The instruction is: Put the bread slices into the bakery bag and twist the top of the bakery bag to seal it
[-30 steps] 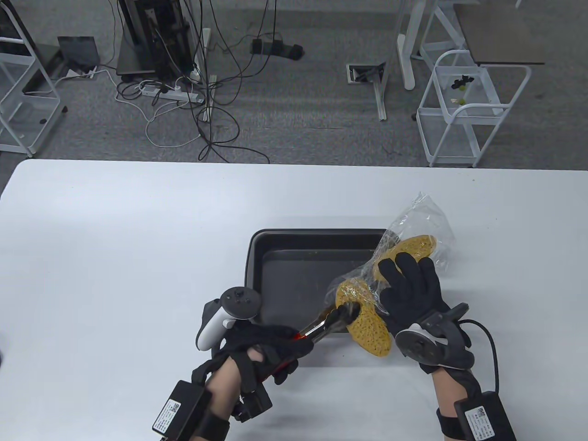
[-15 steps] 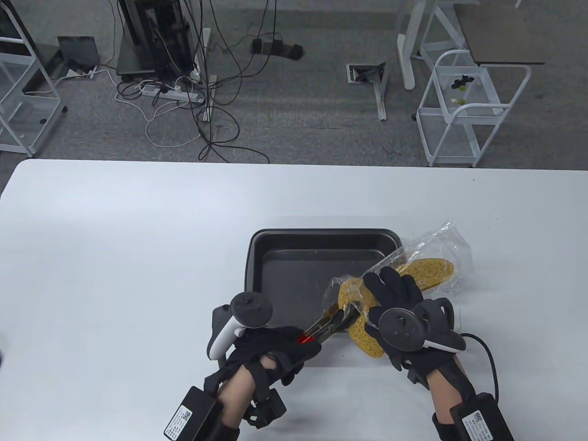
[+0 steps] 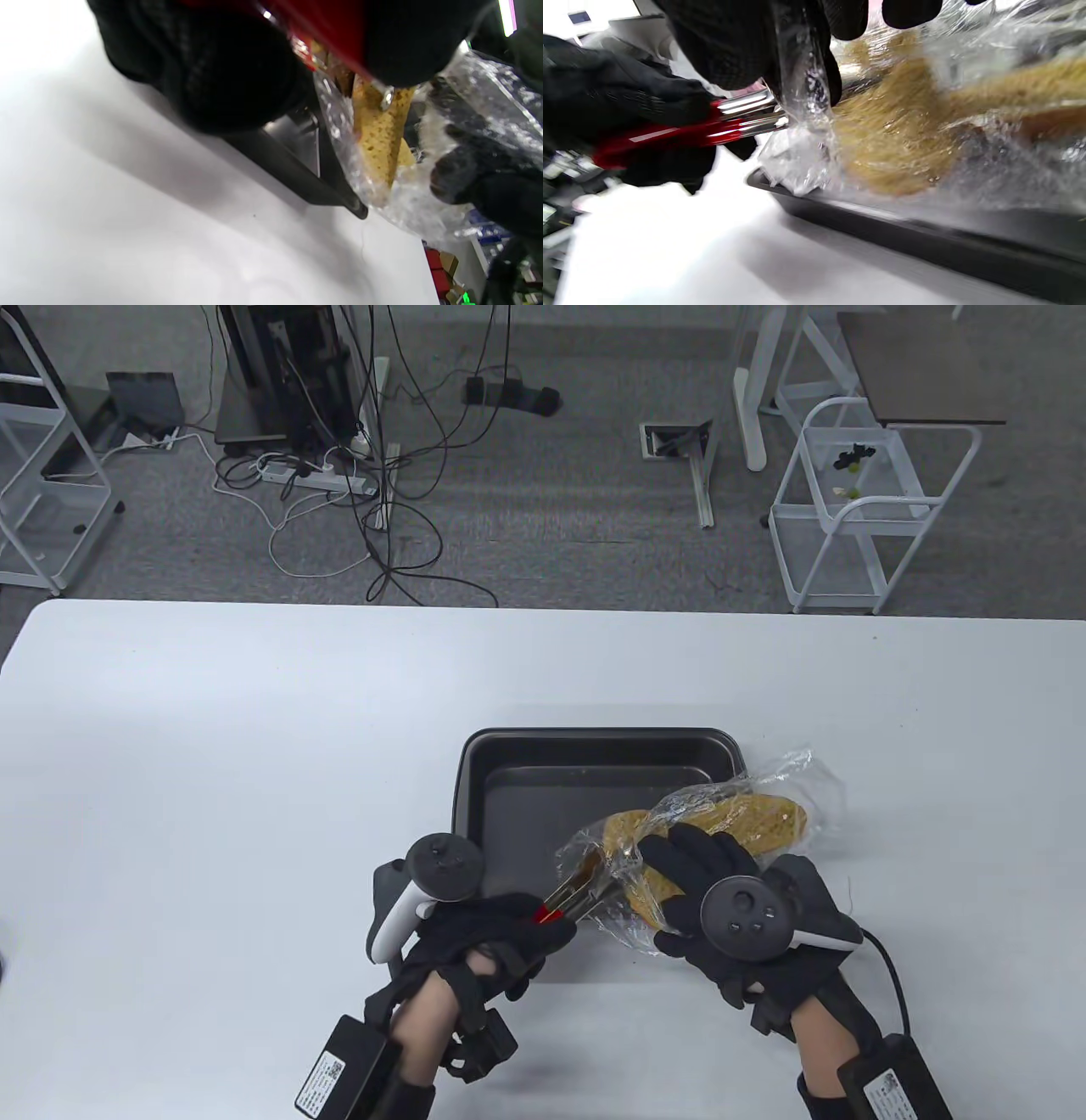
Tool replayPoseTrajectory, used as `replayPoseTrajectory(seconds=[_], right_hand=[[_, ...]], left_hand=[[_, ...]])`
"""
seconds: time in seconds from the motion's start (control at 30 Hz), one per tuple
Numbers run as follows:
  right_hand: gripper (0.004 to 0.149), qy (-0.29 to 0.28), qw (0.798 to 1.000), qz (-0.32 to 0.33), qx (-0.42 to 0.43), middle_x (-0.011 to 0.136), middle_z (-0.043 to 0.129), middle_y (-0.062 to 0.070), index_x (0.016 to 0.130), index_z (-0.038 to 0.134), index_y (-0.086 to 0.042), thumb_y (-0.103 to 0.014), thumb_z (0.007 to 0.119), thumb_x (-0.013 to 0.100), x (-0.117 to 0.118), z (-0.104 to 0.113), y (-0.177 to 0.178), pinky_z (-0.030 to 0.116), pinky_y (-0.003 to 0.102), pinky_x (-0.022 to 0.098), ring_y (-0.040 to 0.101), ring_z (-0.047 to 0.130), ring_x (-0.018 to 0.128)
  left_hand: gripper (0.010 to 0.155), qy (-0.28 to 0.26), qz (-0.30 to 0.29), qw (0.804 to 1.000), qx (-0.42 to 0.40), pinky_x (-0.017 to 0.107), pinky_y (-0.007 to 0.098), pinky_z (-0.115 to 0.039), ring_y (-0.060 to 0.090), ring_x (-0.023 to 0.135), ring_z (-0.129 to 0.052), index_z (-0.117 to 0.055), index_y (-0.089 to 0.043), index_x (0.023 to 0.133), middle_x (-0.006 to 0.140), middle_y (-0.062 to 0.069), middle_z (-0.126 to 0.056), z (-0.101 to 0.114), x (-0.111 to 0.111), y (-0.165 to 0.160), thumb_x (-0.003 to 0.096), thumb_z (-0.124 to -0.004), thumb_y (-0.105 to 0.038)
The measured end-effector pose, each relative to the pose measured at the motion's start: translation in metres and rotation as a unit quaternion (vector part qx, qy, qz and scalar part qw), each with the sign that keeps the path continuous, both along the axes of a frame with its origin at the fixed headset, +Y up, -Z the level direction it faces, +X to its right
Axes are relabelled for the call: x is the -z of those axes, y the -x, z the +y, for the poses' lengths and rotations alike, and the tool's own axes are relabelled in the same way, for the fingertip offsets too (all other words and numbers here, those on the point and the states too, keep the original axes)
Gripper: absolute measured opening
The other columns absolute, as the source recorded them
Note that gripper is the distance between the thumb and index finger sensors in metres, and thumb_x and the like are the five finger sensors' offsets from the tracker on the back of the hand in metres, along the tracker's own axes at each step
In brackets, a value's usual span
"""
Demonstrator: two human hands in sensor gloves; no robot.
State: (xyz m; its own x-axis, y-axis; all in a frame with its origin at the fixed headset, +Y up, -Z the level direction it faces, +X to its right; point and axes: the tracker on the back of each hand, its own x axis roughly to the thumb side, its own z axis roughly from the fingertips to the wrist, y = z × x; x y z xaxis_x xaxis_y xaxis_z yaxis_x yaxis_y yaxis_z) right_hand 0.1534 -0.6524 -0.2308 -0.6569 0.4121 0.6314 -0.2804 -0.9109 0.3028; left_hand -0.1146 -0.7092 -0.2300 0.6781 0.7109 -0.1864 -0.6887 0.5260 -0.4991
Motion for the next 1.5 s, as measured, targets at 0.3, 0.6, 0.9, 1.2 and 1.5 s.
replayPoseTrajectory(seconds=[0.3, 0.6, 0.9, 1.2, 1.5], right_hand=[[0.046, -0.074, 0.995, -0.057, 0.02, 0.113, 0.051, 0.03, 0.069, 0.093, 0.008, -0.029, 0.084, 0.044, -0.002, -0.002, 0.005, 0.041, 0.075, 0.069, 0.062, 0.053, 0.098], [0.047, -0.105, 0.993, -0.031, 0.051, 0.114, 0.051, 0.026, 0.066, 0.093, 0.011, -0.029, 0.084, 0.042, -0.006, -0.003, 0.013, 0.04, 0.074, 0.07, 0.061, 0.05, 0.101], [0.047, 0.0, 0.988, 0.009, 0.153, 0.115, 0.05, 0.024, 0.071, 0.089, 0.009, -0.028, 0.084, 0.042, 0.001, -0.002, 0.003, 0.036, 0.071, 0.071, 0.059, 0.043, 0.103], [0.044, -0.028, 0.988, -0.071, 0.135, 0.115, 0.055, 0.024, 0.073, 0.091, 0.004, -0.028, 0.084, 0.042, 0.017, -0.008, -0.03, 0.037, 0.075, 0.07, 0.062, 0.048, 0.101], [0.045, -0.057, 0.989, -0.071, 0.119, 0.114, 0.056, 0.023, 0.073, 0.09, 0.005, -0.028, 0.084, 0.042, 0.011, -0.005, -0.022, 0.037, 0.075, 0.07, 0.061, 0.049, 0.101]], left_hand=[[0.076, -0.006, -0.084, 0.996, 0.028, 0.065, 0.044, -0.082, 0.016, 0.035, -0.109, -0.075, -0.016, 0.099, 0.065, 0.006, -0.105, 0.002, -0.004, -0.03, 0.0432, -0.083, -0.067], [0.075, 0.093, -0.1, 0.987, -0.079, 0.065, 0.042, -0.083, 0.013, 0.036, -0.109, -0.072, -0.016, 0.1, 0.067, 0.005, -0.104, -0.013, 0.002, -0.025, 0.0463, -0.081, -0.068], [0.075, 0.102, -0.118, 0.985, -0.075, 0.066, 0.043, -0.081, 0.014, 0.037, -0.108, -0.072, -0.016, 0.101, 0.068, 0.006, -0.103, -0.009, 0.014, -0.023, 0.0463, -0.082, -0.066], [0.078, 0.042, -0.155, 0.986, 0.044, 0.064, 0.045, -0.082, 0.018, 0.035, -0.109, -0.074, -0.013, 0.1, 0.067, 0.009, -0.104, 0.018, 0.006, -0.012, 0.0444, -0.082, -0.067], [0.082, 0.041, -0.109, 0.991, 0.061, 0.065, 0.047, -0.08, 0.018, 0.038, -0.108, -0.069, -0.01, 0.102, 0.07, 0.01, -0.102, 0.021, -0.001, 0.004, 0.0454, -0.078, -0.068]])
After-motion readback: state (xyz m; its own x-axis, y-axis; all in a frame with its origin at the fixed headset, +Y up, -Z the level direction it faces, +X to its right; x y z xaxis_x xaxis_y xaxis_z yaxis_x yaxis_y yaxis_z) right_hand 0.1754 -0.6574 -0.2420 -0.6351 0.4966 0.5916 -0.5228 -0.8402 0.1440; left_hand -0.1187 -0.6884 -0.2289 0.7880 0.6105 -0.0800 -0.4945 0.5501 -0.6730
